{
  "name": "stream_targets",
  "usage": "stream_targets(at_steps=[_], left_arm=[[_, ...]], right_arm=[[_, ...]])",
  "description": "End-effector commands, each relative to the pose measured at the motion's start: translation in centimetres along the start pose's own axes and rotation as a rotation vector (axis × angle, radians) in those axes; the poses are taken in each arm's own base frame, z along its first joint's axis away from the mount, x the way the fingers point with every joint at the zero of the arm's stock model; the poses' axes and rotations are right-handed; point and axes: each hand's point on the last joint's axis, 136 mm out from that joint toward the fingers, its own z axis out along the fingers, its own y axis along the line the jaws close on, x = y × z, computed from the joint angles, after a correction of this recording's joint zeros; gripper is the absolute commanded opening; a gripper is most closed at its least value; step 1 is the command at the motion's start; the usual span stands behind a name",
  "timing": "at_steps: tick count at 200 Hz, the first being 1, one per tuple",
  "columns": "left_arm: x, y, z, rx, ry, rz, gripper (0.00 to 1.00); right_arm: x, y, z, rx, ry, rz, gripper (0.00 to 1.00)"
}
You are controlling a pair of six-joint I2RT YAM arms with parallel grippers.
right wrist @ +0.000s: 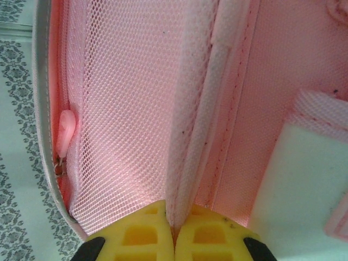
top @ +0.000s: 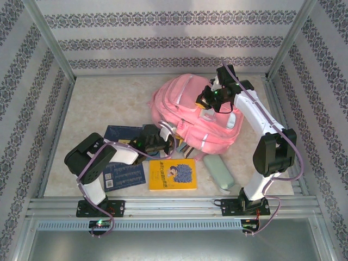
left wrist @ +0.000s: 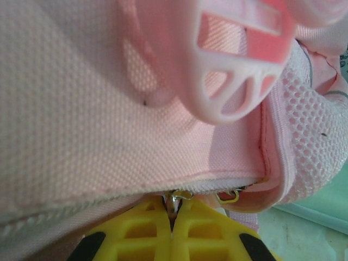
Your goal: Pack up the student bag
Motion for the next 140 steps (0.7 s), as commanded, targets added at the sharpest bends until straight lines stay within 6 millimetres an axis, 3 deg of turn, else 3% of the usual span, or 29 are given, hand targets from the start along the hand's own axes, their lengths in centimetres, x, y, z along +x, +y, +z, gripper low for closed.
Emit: stream_targets(at_steps=[1, 121, 140], left_arm=[[-0.4, 1.2, -1.0, -0.1, -0.026, 0.005, 0.0], [-3.3, 6.3, -4.6, -0.311, -0.035, -0.12, 0.0], [-3.9, 5.8, -4.4, -0.282, 0.013, -0.145, 0.0]], right_arm=[[-0.5, 2.2, -2.0, -0.054, -0.048, -0.096, 0.0], [-1.1, 0.9, -2.7, 0.182, -0.086, -0.31, 0.0], [-1.8, 0.7, -2.9, 0.263, -0.113, -0.363, 0.0]])
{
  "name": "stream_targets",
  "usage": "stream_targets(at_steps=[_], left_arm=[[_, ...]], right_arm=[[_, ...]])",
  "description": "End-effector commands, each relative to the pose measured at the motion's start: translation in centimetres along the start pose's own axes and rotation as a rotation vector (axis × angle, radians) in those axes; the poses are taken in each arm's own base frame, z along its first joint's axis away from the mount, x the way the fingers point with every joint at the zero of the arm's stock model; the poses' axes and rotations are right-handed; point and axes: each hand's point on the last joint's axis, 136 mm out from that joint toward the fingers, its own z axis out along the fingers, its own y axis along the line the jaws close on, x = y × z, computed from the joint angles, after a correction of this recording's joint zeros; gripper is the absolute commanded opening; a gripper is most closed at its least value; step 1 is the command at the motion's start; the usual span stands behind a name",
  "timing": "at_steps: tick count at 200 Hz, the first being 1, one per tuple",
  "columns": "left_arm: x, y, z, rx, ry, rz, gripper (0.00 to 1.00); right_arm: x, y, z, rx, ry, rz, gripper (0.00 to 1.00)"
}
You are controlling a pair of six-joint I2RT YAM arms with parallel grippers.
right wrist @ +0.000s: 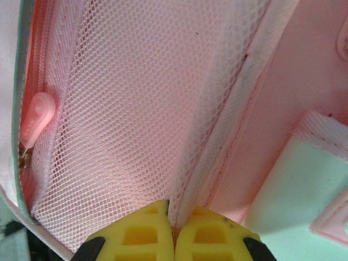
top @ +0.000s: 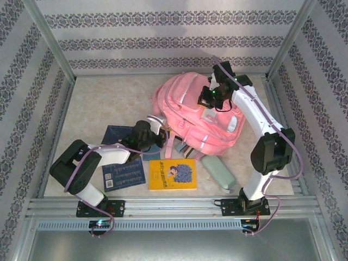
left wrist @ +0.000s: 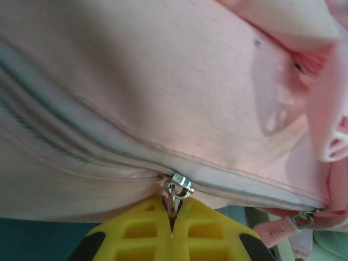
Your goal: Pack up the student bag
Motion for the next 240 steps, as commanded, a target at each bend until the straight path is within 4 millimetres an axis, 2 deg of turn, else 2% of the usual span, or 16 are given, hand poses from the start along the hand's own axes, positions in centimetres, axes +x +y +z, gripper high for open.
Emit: stream_targets(at_steps=[1, 23, 39, 50, 54, 73, 92, 119, 144, 153, 169, 190, 199, 221, 240], left_arm=[[-1.1, 1.2, -0.4, -0.044, 0.056, -0.066, 0.0], [-2.3, -1.5, 0.6, 0.085, 0.115, -0.112, 0.0], [-3.3, -2.8, 1.4, 0.138, 0.135, -0.182, 0.0], [-4.1, -3.5, 1.8, 0.16, 0.135, -0.227, 0.0], [-4.5, -3.7, 1.9, 0.167, 0.13, -0.24, 0.0], [-5.6, -4.8, 2.5, 0.187, 0.123, -0.298, 0.0], [-5.5, -6.4, 3.3, 0.22, 0.182, -0.313, 0.0], [-5.4, -7.3, 4.0, 0.21, 0.242, -0.322, 0.0], [-5.8, -8.2, 4.1, 0.202, 0.286, -0.299, 0.0], [-5.9, -8.7, 4.1, 0.207, 0.303, -0.288, 0.0], [-6.1, -9.5, 4.2, 0.232, 0.332, -0.277, 0.0], [-6.2, -10.3, 4.6, 0.265, 0.359, -0.29, 0.0], [-6.3, -10.7, 4.9, 0.279, 0.365, -0.302, 0.0], [-6.4, -11.3, 5.3, 0.294, 0.377, -0.332, 0.0], [-6.3, -12.1, 5.4, 0.311, 0.39, -0.327, 0.0]], right_arm=[[-1.9, 0.5, -2.0, 0.09, -0.097, -0.161, 0.0], [-3.3, 0.0, -2.2, 0.18, -0.121, -0.18, 0.0], [-4.8, -0.5, -2.5, 0.253, -0.15, -0.166, 0.0], [-5.9, -1.0, -2.8, 0.319, -0.168, -0.155, 0.26], [-6.2, -1.0, -3.0, 0.342, -0.176, -0.155, 0.32], [-7.3, -1.2, -4.3, 0.427, -0.227, -0.162, 0.42], [-7.3, -2.1, -5.9, 0.481, -0.276, -0.145, 0.44], [-5.9, -3.3, -8.0, 0.506, -0.311, -0.112, 0.38], [-3.4, -4.7, -9.1, 0.46, -0.331, -0.041, 0.33], [-2.0, -5.0, -9.3, 0.405, -0.327, 0.017, 0.33], [0.5, -5.4, -8.6, 0.215, -0.309, 0.174, 0.35], [3.6, -6.4, -6.3, -0.04, -0.264, 0.453, 0.41], [4.8, -6.6, -5.1, -0.102, -0.243, 0.538, 0.52], [5.3, -6.7, -3.3, -0.233, -0.271, 0.662, 0.7], [4.9, -7.2, -2.4, -0.279, -0.311, 0.719, 0.75]])
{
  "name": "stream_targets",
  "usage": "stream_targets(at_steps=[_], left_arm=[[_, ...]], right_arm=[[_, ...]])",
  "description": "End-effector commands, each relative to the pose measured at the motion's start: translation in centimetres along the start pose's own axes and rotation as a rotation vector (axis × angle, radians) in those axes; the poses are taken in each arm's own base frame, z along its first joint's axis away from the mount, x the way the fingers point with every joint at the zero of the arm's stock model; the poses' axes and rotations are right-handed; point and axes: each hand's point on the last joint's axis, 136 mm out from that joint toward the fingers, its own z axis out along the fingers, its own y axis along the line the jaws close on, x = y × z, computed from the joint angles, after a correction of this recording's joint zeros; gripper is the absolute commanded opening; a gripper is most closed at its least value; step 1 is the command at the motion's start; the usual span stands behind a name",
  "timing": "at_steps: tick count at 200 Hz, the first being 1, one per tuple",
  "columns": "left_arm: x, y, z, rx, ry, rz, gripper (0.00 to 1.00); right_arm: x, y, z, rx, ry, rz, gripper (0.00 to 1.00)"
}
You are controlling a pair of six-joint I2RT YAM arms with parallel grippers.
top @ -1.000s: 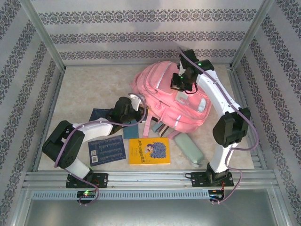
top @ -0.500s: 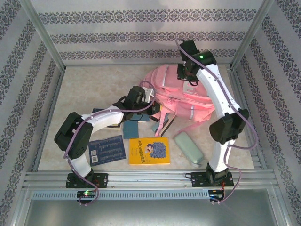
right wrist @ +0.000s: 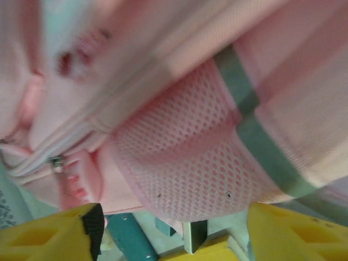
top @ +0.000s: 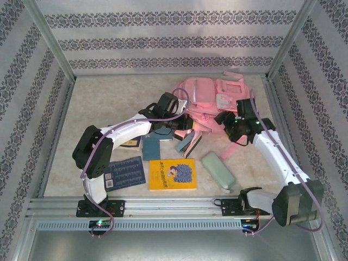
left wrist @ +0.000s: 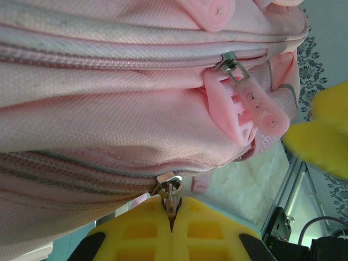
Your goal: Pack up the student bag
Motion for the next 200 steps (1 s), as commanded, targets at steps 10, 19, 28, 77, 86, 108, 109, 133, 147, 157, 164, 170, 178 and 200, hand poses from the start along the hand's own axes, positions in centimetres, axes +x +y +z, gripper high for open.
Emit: stream_targets(at_steps=[10, 19, 28, 77, 86, 108, 109, 133, 147, 157, 164, 170, 178, 200], left_arm=[[-0.6, -3.7, 0.0, 0.088, 0.006, 0.031, 0.0], [-0.6, -4.0, 0.0, 0.1, 0.008, 0.033, 0.0], [-0.6, -4.3, 0.0, 0.11, 0.009, 0.031, 0.0], [-1.1, -5.5, -0.5, 0.143, 0.001, 0.036, 0.0], [-1.0, -5.5, -0.6, 0.14, 0.003, 0.036, 0.0], [-0.7, -5.1, -0.7, 0.116, 0.012, 0.043, 0.0], [-0.6, -5.1, -0.7, 0.114, 0.014, 0.043, 0.0], [0.0, -3.7, -0.6, 0.061, 0.033, 0.049, 0.0], [0.1, -3.0, -0.6, 0.047, 0.038, 0.044, 0.0], [0.2, -2.3, -0.7, 0.027, 0.044, 0.035, 0.0], [0.1, -2.0, -0.8, 0.018, 0.044, 0.032, 0.0], [0.1, -1.5, -0.9, 0.007, 0.043, 0.027, 0.0], [0.1, -0.9, -1.0, -0.008, 0.04, 0.019, 0.0], [0.1, 0.7, -1.6, -0.042, 0.036, -0.007, 0.0]], right_arm=[[-0.7, 4.4, 0.5, -0.254, -0.013, 0.176, 0.75], [-0.9, 4.4, 0.7, -0.272, -0.037, 0.197, 0.75], [-1.3, 4.2, 1.0, -0.279, -0.07, 0.217, 0.8], [-3.5, 2.9, 2.2, -0.239, -0.165, 0.232, 0.74], [-4.1, 2.6, 2.3, -0.228, -0.177, 0.224, 0.66], [-5.6, 1.9, 2.0, -0.206, -0.218, 0.211, 0.44], [-5.6, 1.9, 2.0, -0.206, -0.22, 0.208, 0.42], [-6.5, 1.4, 1.7, -0.181, -0.245, 0.191, 0.21], [-7.0, 0.9, 1.6, -0.162, -0.259, 0.189, 0.14], [-7.3, 0.6, 1.6, -0.155, -0.267, 0.192, 0.12], [-7.6, 0.4, 1.5, -0.151, -0.274, 0.191, 0.09], [-7.8, 0.3, 1.5, -0.143, -0.28, 0.189, 0.07], [-8.1, 0.2, 1.4, -0.134, -0.285, 0.186, 0.04], [-8.9, 0.0, 1.3, -0.118, -0.303, 0.182, 0.01]])
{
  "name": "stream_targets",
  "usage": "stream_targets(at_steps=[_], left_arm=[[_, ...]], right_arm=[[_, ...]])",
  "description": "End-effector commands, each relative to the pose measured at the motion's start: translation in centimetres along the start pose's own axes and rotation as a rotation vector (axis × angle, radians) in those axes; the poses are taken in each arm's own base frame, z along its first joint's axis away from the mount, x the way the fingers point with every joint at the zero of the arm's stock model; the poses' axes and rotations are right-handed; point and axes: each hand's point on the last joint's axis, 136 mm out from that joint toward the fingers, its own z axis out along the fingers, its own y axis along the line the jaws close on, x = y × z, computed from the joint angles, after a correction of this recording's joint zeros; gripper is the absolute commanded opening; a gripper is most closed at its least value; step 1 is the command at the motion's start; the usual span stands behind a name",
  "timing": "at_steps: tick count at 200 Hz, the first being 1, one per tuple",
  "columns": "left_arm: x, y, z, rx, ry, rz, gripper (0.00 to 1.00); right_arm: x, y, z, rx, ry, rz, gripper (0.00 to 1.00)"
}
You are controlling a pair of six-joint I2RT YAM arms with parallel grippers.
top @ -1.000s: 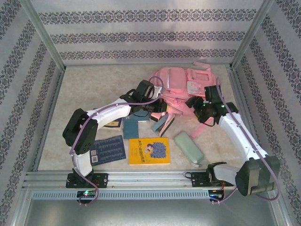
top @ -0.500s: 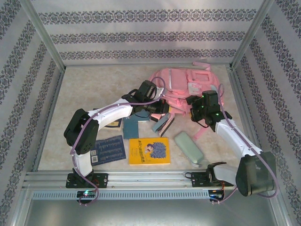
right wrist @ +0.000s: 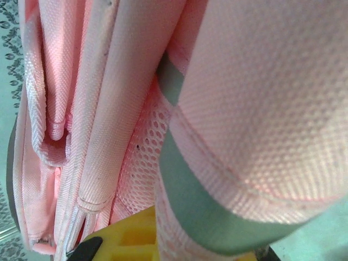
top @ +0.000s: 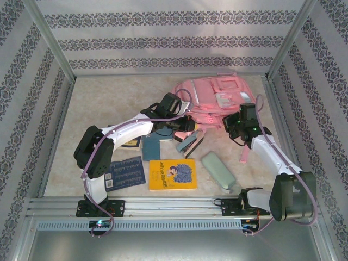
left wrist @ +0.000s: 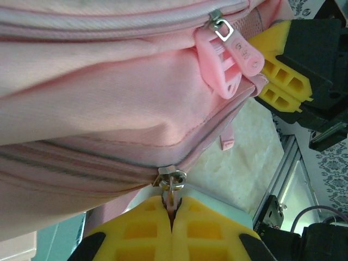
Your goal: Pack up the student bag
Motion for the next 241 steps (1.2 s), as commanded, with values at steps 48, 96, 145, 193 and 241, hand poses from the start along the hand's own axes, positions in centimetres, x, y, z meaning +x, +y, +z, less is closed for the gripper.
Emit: stream_targets(at_steps=[48, 96, 145, 193, 241], left_arm=[[-0.4, 4.7, -3.2, -0.093, -0.028, -0.052, 0.0], [-0.8, 8.7, -5.3, -0.169, -0.067, -0.103, 0.0], [-3.6, 7.7, -5.8, -0.134, -0.109, -0.094, 0.0], [-6.4, 2.1, -6.2, -0.02, -0.188, -0.068, 0.0], [-5.9, -2.0, -5.3, 0.029, -0.174, -0.029, 0.0]], right_arm=[[-5.7, 2.2, -0.6, -0.009, -0.167, -0.04, 0.0], [-7.8, 2.7, -0.3, 0.025, -0.189, -0.061, 0.0], [-8.4, 5.2, -0.1, 0.074, -0.151, -0.177, 0.34], [-4.2, 7.0, -4.2, 0.192, -0.122, -0.21, 0.55], [2.7, 6.6, -5.7, 0.175, 0.118, -0.094, 0.54]])
